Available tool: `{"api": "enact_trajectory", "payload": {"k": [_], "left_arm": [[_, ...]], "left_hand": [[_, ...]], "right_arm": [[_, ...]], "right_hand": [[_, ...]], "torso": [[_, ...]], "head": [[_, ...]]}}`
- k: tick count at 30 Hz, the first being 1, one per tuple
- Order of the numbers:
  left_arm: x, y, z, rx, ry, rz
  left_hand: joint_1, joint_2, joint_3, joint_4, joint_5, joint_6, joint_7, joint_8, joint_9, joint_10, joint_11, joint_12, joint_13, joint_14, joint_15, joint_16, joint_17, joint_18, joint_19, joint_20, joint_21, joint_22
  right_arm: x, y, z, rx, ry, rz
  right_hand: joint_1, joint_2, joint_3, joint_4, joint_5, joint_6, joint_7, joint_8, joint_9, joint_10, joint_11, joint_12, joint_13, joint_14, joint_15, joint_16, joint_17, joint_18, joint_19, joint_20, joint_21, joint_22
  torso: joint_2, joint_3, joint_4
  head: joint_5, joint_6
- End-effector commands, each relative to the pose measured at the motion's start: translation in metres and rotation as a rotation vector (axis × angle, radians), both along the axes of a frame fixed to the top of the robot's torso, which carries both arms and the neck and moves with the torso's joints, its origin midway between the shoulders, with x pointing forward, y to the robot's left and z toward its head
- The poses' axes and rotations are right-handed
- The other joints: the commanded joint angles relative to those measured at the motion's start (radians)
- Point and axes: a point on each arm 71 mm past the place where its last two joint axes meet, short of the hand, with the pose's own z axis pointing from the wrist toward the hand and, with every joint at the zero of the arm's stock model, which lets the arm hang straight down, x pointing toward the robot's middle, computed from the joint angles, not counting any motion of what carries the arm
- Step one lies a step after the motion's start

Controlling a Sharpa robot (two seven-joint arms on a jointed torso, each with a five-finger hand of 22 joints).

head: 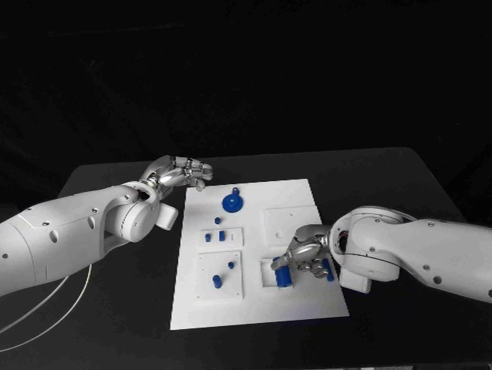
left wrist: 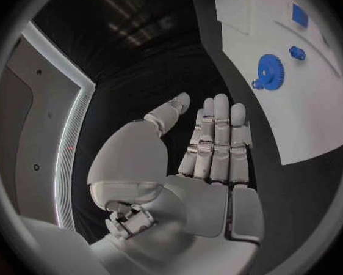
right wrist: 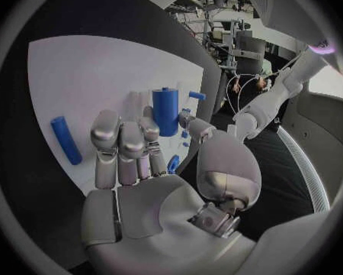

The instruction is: Assemble the parts on the task board

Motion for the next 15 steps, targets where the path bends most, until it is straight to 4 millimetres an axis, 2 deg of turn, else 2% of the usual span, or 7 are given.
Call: {"api": "enact_trajectory", "payload": {"k": [1,7,15], "left_arm": [[0.0,-0.003,0.001,-0.012,0.004,-0.017],[-0.001,-0.002,0.001,-0.012,0.004,-0.017],[-0.001,-0.002,0.001,-0.012,0.004,-0.017]], "left_hand": [[-0.008,0.003,0.0,0.008,0.004,-0.007,0.001,0.006,-0.001,-0.007,0.001,0.0,-0.001,0.008,0.002,-0.004,0.002,0.019,0.008,0.002,-0.006,0.002],[-0.008,0.003,0.0,0.008,0.004,-0.007,0.001,0.006,-0.002,-0.008,0.001,-0.001,-0.001,0.007,0.002,-0.005,0.002,0.019,0.008,0.002,-0.007,0.002],[-0.007,0.003,0.0,0.008,0.003,-0.007,0.001,0.006,-0.002,-0.008,0.001,-0.001,-0.001,0.007,0.002,-0.005,0.003,0.02,0.008,0.002,-0.007,0.002]], "right_arm": [[-0.001,0.004,-0.002,-0.011,0.026,0.031],[0.0,0.014,-0.003,-0.007,0.025,0.045],[0.004,0.015,-0.003,-0.018,0.002,0.05]], "right_hand": [[-0.01,0.001,0.001,-0.006,0.004,0.013,0.009,-0.006,-0.001,-0.004,-0.001,-0.004,-0.002,0.0,-0.006,-0.004,0.001,0.124,-0.003,0.002,0.005,0.017],[-0.013,0.001,0.001,-0.011,0.004,0.014,0.008,-0.006,-0.001,-0.006,-0.001,-0.006,-0.003,0.0,-0.006,-0.005,0.001,0.124,-0.003,0.002,0.005,0.017],[-0.016,0.0,0.002,-0.017,0.003,0.015,0.008,-0.007,-0.001,-0.008,-0.001,-0.008,-0.004,0.0,-0.006,-0.006,0.002,0.124,-0.004,0.002,0.005,0.017]], "torso": [[0.0,-0.0009,0.0013],[0.0,-0.0009,0.0003],[-0.001,-0.0003,-0.0012]], "head": [[0.003,-0.004],[0.009,-0.006],[0.015,-0.007]]}}
